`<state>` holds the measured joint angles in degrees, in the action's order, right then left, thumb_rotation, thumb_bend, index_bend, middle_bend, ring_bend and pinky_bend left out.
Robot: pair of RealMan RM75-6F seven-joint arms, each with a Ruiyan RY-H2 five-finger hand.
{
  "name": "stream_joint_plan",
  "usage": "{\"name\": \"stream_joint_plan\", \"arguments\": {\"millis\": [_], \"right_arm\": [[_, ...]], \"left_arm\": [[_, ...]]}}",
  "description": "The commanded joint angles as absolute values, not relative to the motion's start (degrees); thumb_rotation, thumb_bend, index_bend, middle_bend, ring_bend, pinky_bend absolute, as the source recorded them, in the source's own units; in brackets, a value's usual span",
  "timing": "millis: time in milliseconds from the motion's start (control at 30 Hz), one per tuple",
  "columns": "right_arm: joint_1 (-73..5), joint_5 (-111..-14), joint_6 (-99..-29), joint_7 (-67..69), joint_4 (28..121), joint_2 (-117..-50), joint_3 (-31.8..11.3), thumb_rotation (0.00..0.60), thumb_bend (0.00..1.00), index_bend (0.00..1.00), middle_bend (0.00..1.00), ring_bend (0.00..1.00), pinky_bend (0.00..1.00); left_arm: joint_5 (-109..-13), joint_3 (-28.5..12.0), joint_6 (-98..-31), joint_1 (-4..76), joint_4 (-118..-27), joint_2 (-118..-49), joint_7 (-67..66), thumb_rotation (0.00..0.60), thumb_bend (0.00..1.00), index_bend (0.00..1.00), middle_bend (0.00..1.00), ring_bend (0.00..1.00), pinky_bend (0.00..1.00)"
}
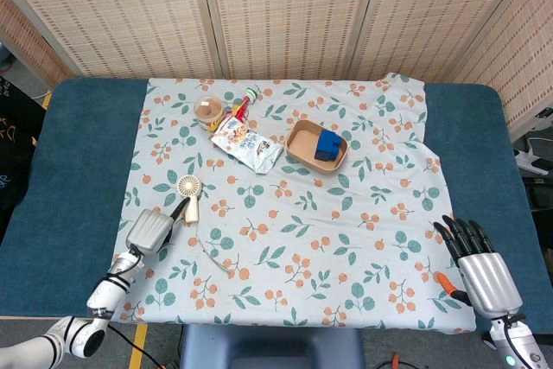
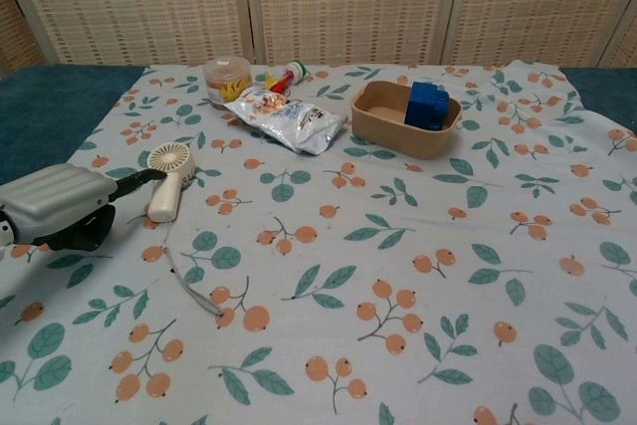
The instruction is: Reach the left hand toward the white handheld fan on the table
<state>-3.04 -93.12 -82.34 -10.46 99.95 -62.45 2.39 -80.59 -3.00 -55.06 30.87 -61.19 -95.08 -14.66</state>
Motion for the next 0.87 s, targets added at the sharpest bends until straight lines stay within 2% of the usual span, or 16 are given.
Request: {"name": "stream_joint_plan", "arguments": {"millis": [33,133,233,367,400,467,500,533,600,667,767,800,867], "right_arm": [[-3.0,-93.2,-82.4,-10.5,100.0,-62.5,2.4,0.6,0.18,0.0,0.0,0.0,0.0],[-2.9,-93.4,-82.7,-10.5,100.0,-62.4,2.4,0.6,0.18,0.0,0.0,0.0,0.0],[-2.7,-93.8,-83.1,-10.4,100.2,-62.3,2.6,0.6,0.18,0.0,0.0,0.0,0.0],[-2.5,-94.5,-83.5,-10.4,100.3,-62.1,3.0,0.6,0.18,0.0,0.0,0.0,0.0],[-2.4,-94.8,-83.6,-10.3,100.4,-62.0,3.1,0.6,0.18,0.0,0.0,0.0,0.0],[-2.3,-95.5,-83.9,-10.0,100.6,-61.7,3.4,0.6,0.18,0.0,0.0,0.0,0.0],[-2.1,-95.9,-84.3,-9.7,100.7,-61.5,3.6,0.6,0.18,0.0,0.0,0.0,0.0],[-2.0,-96.2,-84.5,-9.5,100.9,-61.3,3.8,0.6,0.18,0.0,0.0,0.0,0.0],[-1.7,-97.0,-85.2,-8.8,101.2,-60.8,4.1,0.6,0.18,0.0,0.0,0.0,0.0],[-1.4,-97.8,-85.9,-8.1,101.6,-60.2,4.4,0.6,0.18,0.0,0.0,0.0,0.0],[-1.1,-98.4,-86.4,-7.0,102.2,-59.6,4.8,0.6,0.18,0.0,0.0,0.0,0.0],[-1.0,-98.8,-86.4,-6.7,102.4,-59.4,5.1,0.6,0.18,0.0,0.0,0.0,0.0],[-1.0,-99.6,-86.4,-6.2,102.7,-59.2,5.5,0.6,0.18,0.0,0.0,0.0,0.0]], "left_arm": [[-80.5,-3.0,-55.4,31.0,-61.4,-94.9,-15.0,0.6,0.93,0.01,0.91,0.77,1.0],[-82.3,-3.2,-59.3,30.6,-63.4,-94.0,-14.4,0.6,0.92,0.0,0.9,0.77,1.0],[-86.0,-2.9,-66.0,29.3,-67.7,-91.8,-13.8,0.6,0.89,0.0,0.88,0.76,1.0],[-90.6,-1.3,-75.2,25.9,-77.8,-86.4,-15.1,0.6,0.73,0.0,0.75,0.7,0.98],[-91.6,-0.1,-77.6,24.2,-81.9,-83.9,-15.1,0.6,0.66,0.0,0.68,0.65,0.93],[-92.9,3.0,-80.8,20.8,-88.1,-79.3,-14.4,0.6,0.54,0.0,0.49,0.47,0.75],[-93.3,5.7,-82.7,18.1,-91.8,-75.7,-13.7,0.6,0.47,0.0,0.3,0.29,0.56],[-93.3,7.9,-84.4,15.8,-94.3,-73.0,-13.3,0.6,0.43,0.0,0.18,0.16,0.42],[-93.6,11.6,-90.4,10.1,-97.7,-68.0,-11.7,0.596,0.38,0.0,0.02,0.01,0.21],[-93.4,13.0,-95.8,5.7,-97.5,-65.3,-9.0,0.552,0.35,0.0,0.0,0.0,0.13],[-92.4,13.0,-98.7,3.3,-97.8,-62.2,-3.3,0.383,0.33,0.0,0.0,0.0,0.09],[-92.3,12.7,-99.8,2.5,-97.7,-61.4,-2.2,0.361,0.33,0.0,0.0,0.0,0.09],[-92.3,12.4,-100.8,1.4,-97.2,-60.7,-1.4,0.354,0.33,0.0,0.0,0.0,0.09]]}}
